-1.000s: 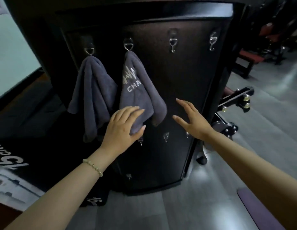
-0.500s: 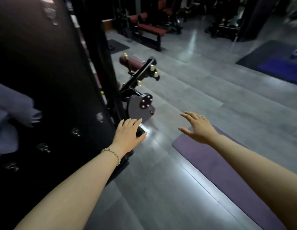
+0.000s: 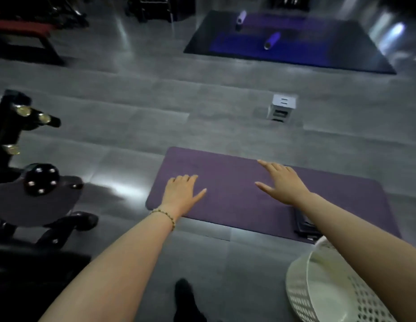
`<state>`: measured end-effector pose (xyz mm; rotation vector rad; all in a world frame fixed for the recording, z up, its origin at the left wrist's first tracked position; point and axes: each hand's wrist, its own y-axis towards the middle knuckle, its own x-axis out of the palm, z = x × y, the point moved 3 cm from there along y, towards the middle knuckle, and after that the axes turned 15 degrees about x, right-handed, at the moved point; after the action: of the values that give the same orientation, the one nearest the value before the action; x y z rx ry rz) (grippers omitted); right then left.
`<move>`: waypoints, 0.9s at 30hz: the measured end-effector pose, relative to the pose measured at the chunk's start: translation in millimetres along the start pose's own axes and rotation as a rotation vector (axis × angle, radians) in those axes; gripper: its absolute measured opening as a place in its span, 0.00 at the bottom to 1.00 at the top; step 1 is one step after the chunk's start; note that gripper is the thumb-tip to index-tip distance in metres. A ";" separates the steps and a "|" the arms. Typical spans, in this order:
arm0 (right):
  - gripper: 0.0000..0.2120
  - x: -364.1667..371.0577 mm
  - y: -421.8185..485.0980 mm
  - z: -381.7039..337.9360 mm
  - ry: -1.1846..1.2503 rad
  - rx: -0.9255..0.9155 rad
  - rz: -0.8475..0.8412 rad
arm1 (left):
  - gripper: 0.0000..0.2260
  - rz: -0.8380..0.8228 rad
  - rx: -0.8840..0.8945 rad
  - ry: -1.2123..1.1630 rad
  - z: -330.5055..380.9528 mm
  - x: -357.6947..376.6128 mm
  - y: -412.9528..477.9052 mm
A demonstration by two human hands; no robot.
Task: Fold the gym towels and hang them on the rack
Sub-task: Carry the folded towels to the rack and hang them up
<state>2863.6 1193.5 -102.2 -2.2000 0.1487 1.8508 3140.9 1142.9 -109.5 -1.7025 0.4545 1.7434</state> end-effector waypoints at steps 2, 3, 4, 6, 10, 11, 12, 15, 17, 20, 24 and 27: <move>0.34 0.7 8.6 40.5 -0.005 0.080 0.003 | 0.28 -0.039 0.086 0.016 20.0 5.7 47.0; 0.34 1.4 13.2 60.1 -0.006 0.120 -0.003 | 0.28 -0.058 0.126 0.025 29.3 8.6 68.7; 0.34 1.9 18.5 79.4 -0.005 0.161 -0.005 | 0.28 -0.077 0.168 0.036 38.0 12.1 91.0; 0.34 2.0 28.7 116.6 0.015 0.248 0.008 | 0.27 -0.106 0.248 0.048 52.9 19.4 134.4; 0.33 1.8 41.6 179.4 0.049 0.421 0.084 | 0.27 -0.107 0.380 0.110 77.0 27.9 220.2; 0.33 1.2 42.8 194.3 0.052 0.468 0.115 | 0.27 -0.093 0.408 0.117 85.4 29.0 239.9; 0.32 1.2 43.3 209.4 0.048 0.510 0.146 | 0.27 -0.078 0.436 0.117 95.4 30.5 258.7; 0.34 9.5 43.9 250.7 0.045 0.598 0.184 | 0.28 -0.075 0.501 0.096 130.7 43.1 308.0; 0.38 22.1 44.5 278.5 0.062 0.644 0.164 | 0.29 -0.076 0.550 0.087 159.5 55.2 336.0; 0.40 52.0 49.2 327.3 0.064 0.690 0.088 | 0.29 -0.071 0.616 0.062 205.5 76.9 375.5; 0.41 100.0 64.7 397.5 0.054 0.734 -0.024 | 0.29 -0.104 0.668 0.093 260.5 121.3 426.4; 0.40 140.7 81.1 445.7 0.016 0.725 -0.075 | 0.29 -0.124 0.661 0.094 295.6 159.9 470.2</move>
<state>2445.0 1245.8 -319.0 -1.6796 0.6213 1.4241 2618.3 1026.8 -327.5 -1.2976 0.8393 1.2333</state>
